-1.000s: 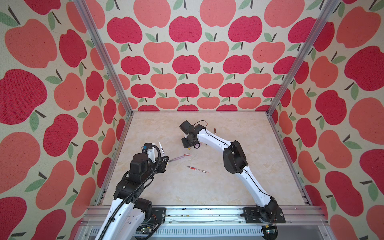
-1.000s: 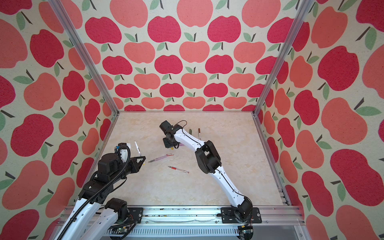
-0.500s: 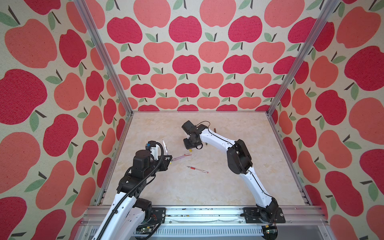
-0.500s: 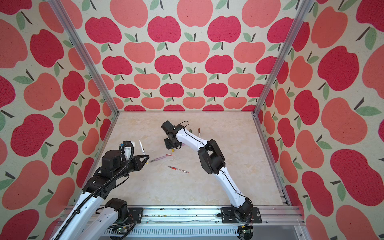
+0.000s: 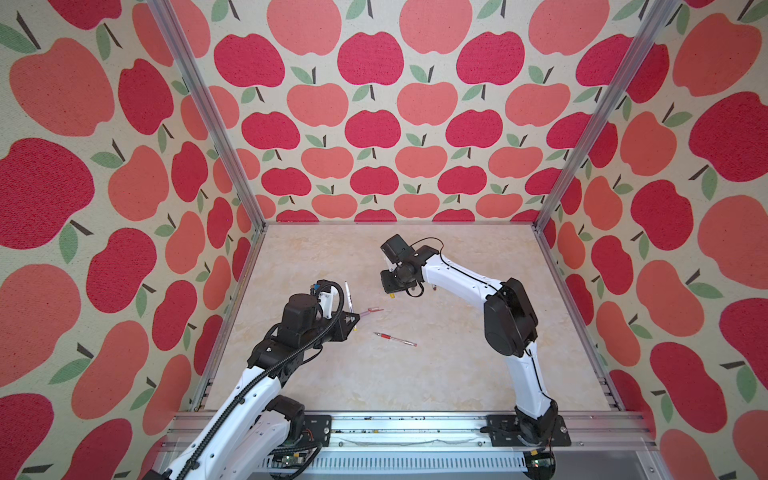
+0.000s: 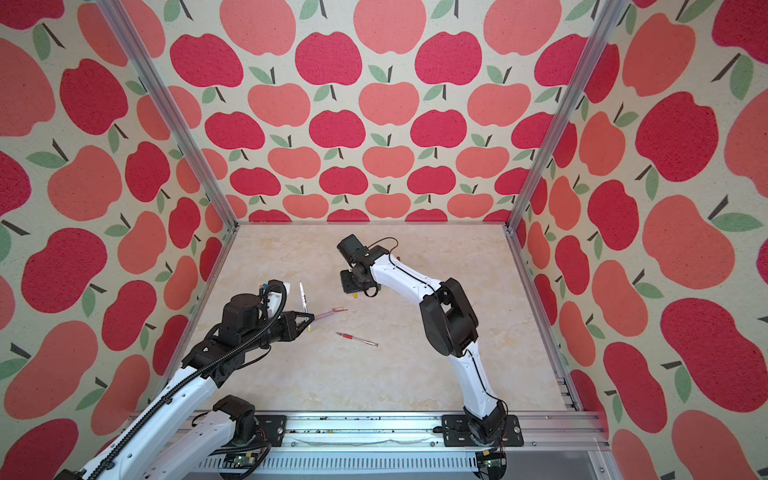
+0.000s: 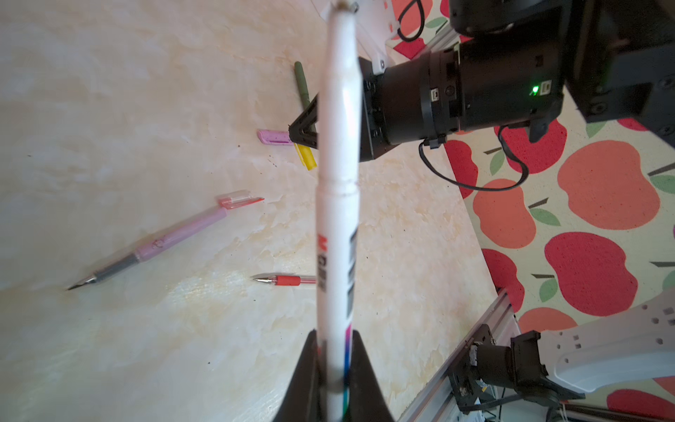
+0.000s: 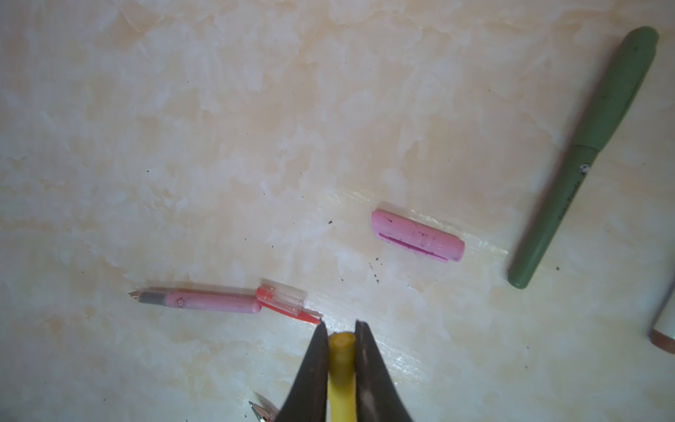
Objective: Insert the pens into the pen caps
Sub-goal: 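Lift yellow cap with right gripper toward white pen while left raises pen, then push the yellow cap down onto the white pen tip with right gripper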
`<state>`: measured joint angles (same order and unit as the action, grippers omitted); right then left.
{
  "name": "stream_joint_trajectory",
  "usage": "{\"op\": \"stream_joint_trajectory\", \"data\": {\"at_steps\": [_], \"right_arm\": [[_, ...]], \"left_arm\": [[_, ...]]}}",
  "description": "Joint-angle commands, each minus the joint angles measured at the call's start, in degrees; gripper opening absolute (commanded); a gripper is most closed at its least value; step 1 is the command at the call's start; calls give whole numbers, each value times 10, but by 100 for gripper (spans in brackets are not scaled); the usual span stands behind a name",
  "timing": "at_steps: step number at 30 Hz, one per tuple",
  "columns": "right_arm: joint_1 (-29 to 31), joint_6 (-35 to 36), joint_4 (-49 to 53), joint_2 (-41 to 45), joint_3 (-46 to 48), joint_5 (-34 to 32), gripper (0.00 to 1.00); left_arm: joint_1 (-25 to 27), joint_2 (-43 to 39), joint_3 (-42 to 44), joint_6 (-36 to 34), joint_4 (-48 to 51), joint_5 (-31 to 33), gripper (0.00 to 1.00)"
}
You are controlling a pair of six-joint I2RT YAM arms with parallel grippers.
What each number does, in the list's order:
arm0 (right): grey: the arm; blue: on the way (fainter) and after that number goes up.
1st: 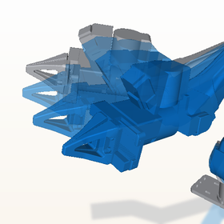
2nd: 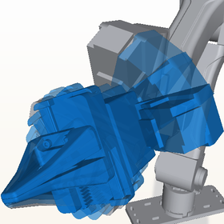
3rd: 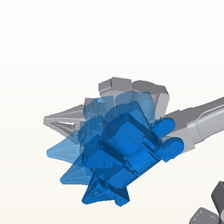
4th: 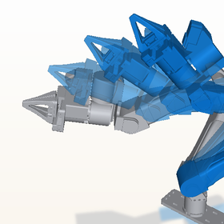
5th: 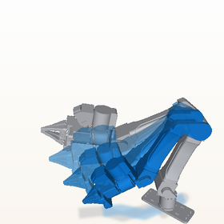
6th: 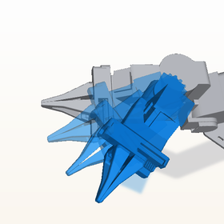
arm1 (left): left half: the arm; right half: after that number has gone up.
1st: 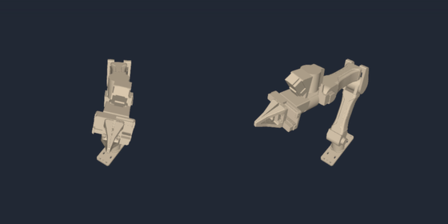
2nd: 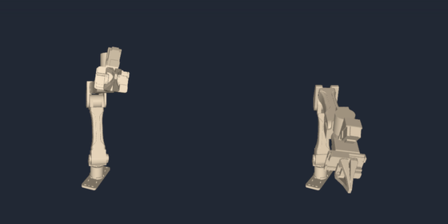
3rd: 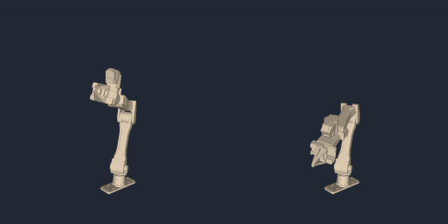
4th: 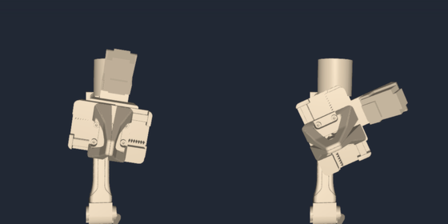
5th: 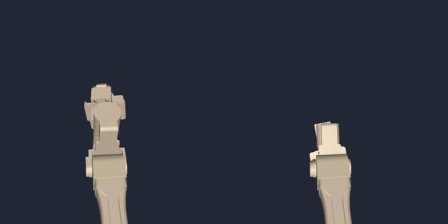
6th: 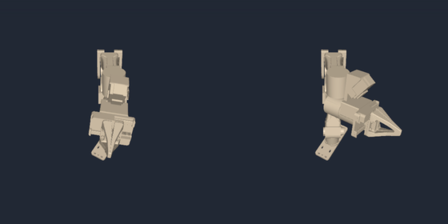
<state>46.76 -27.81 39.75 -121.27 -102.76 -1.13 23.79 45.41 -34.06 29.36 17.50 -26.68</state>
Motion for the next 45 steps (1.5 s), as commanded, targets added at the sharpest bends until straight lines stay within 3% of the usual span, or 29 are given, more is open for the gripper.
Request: {"op": "stream_joint_trajectory", "data": {"at_steps": [1,9,14,24,45], "right_arm": [[-18,-40,-52,79,61,13,16],[-52,-86,-128,225,179,29,16],[-56,-106,-156,274,204,42,16],[-55,-152,-208,299,228,94,16],[-29,-179,-229,280,214,115,16]], "left_arm": [[31,34,-7,-23,-43,-32,0],[87,127,-23,-16,-110,-53,0],[105,166,-38,-9,-135,-58,0],[129,235,-60,11,-180,-56,0],[135,242,-65,9,-189,-46,0]]}}
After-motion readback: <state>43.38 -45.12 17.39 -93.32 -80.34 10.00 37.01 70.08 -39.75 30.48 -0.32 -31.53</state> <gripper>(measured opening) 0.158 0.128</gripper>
